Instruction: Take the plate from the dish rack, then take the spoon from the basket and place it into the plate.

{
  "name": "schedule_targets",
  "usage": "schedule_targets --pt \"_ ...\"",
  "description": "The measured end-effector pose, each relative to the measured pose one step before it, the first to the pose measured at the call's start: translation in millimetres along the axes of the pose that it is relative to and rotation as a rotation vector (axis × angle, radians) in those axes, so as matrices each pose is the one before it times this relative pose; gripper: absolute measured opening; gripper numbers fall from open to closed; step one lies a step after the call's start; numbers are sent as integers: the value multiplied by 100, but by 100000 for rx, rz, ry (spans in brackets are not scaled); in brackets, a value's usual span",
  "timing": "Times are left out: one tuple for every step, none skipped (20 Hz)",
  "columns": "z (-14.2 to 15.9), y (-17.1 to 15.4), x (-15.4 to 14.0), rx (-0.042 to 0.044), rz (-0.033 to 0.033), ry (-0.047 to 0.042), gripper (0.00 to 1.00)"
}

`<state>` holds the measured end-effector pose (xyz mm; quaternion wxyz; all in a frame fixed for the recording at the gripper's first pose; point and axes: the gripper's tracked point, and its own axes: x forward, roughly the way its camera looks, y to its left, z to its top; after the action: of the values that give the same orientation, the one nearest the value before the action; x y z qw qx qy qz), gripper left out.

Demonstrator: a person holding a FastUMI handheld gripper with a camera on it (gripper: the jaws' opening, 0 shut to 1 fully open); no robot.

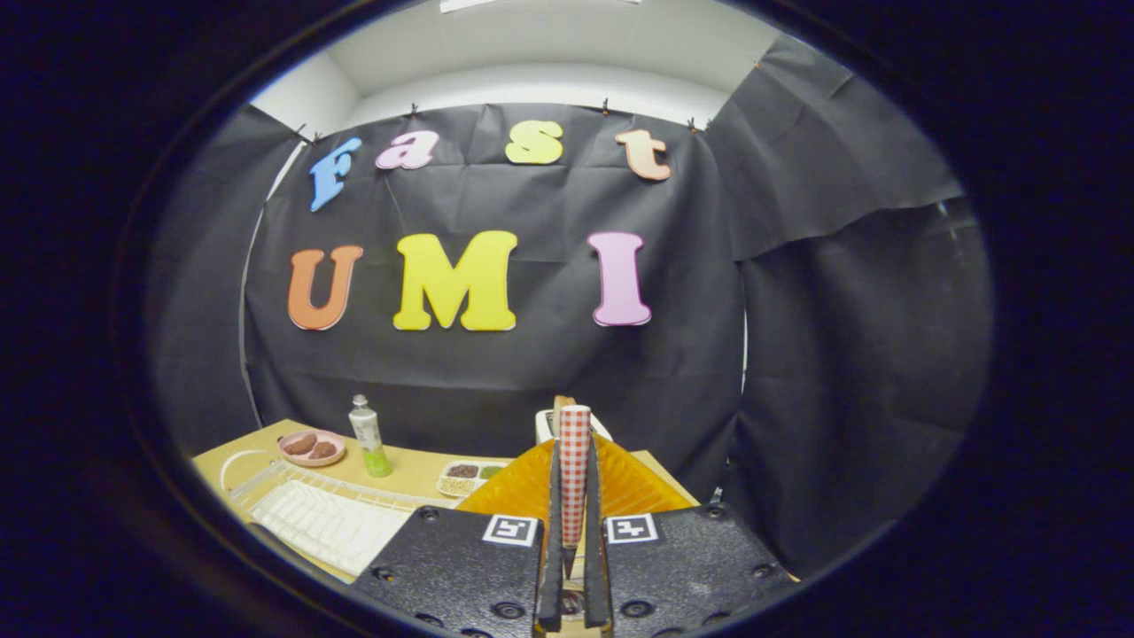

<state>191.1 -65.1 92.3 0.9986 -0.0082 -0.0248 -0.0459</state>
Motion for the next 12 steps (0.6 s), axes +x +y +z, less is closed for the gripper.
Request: schedule_targets --pt "474 918 -1147 -299 916 -395 15" --pt "687 1142 -1374 420 1311 -942 15" --pt "521 960 -1003 533 1232 -1076 15" --pt "458 1173 -1194 899 1226 -1187 16" --pt "165 878 -1069 1302 305 -948 16" --pt "16 1009 -1030 1181 227 -416 16" --pt "-290 1056 -1038 1162 598 81 16" --pt "-389 1124 -820 942 369 242 16" --pt "-774 1027 -729 7 356 588 16" --pt "-787 1046 -701 -977 756 260 16" --pt "-953 1397 -350 -1489 1419 -128 16" --pt "-954 1507 -408 -1026 1492 90 16"
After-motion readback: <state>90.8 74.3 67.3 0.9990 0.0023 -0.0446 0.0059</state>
